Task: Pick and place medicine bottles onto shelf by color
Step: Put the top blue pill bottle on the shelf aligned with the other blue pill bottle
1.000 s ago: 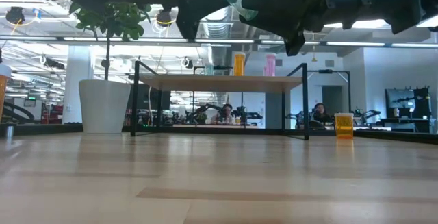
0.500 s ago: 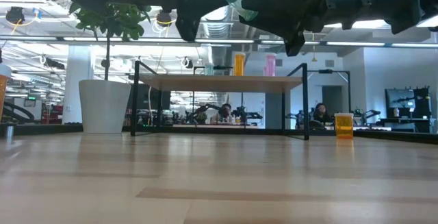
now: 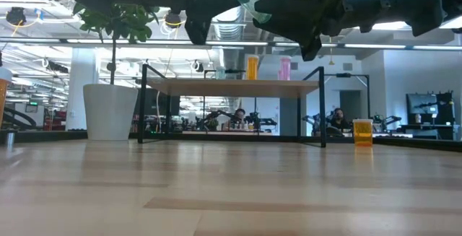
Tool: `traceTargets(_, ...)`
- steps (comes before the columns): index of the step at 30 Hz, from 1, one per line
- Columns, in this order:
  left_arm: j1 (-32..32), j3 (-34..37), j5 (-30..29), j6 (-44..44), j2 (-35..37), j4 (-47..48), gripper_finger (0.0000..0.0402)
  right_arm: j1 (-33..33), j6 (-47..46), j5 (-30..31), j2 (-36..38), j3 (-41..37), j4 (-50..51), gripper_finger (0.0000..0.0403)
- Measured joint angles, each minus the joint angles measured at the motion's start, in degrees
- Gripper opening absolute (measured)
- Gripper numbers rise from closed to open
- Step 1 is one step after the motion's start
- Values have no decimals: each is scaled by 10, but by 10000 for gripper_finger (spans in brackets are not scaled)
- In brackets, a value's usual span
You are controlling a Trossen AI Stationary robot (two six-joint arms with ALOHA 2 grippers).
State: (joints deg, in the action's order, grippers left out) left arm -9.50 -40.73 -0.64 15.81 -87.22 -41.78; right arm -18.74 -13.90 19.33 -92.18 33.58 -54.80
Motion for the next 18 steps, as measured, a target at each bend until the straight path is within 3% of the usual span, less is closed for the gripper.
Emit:
traceTargets(11,23,0,-16,44,7,33,106,1,-27,3,32,0,79,246)
traceTargets(18,38,0,-16,45,30,68,105,1,-27,4,67,0,154,255)
